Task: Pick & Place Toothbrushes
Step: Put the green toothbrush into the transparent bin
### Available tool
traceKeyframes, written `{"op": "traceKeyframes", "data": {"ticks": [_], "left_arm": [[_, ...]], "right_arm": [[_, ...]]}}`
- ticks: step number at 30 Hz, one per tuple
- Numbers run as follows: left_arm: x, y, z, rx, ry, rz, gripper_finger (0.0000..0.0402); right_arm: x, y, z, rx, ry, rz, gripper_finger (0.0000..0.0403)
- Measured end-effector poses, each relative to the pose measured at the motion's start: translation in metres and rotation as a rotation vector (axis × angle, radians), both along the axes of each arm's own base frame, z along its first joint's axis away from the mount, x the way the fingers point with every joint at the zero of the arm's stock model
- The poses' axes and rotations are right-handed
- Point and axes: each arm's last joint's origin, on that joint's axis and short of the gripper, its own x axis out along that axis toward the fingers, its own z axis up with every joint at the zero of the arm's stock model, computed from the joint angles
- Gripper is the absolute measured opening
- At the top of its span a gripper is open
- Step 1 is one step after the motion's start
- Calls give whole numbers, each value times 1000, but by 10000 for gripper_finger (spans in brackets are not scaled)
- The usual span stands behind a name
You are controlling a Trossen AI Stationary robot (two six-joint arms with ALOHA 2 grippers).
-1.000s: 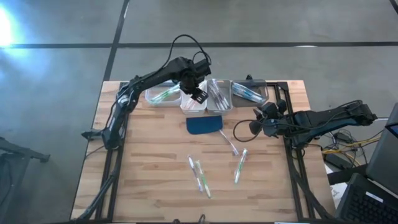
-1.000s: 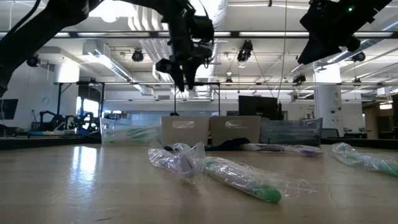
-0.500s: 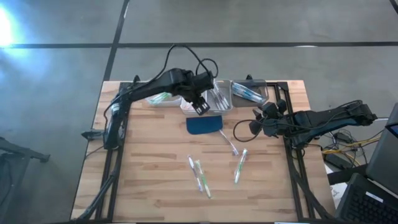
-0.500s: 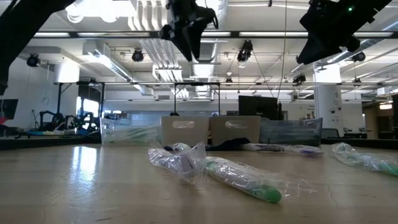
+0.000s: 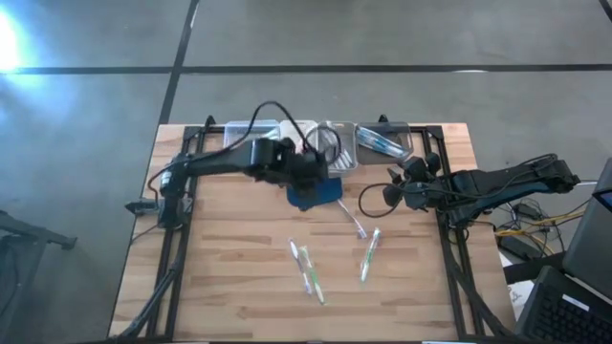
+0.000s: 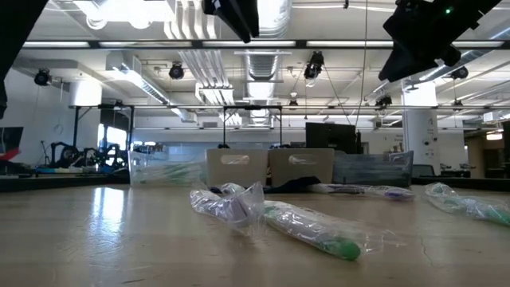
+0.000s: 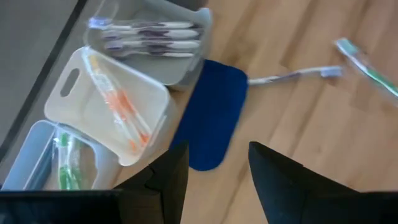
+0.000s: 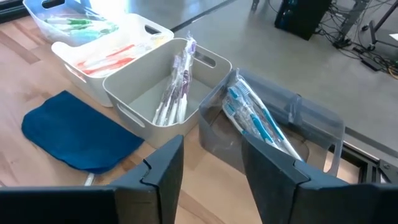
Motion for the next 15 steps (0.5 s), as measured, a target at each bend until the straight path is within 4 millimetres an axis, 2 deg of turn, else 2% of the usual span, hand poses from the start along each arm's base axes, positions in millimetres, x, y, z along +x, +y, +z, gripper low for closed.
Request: {"op": "traceKeyframes", "data": {"ticks": [8, 15], "left_arm": [[2, -48, -13, 30, 38, -114, 172], [0, -81, -31, 100, 77, -145, 172]], "right_arm": [[1, 0, 1, -14, -17, -12, 170], [1, 0, 2, -13, -25, -13, 181]]}}
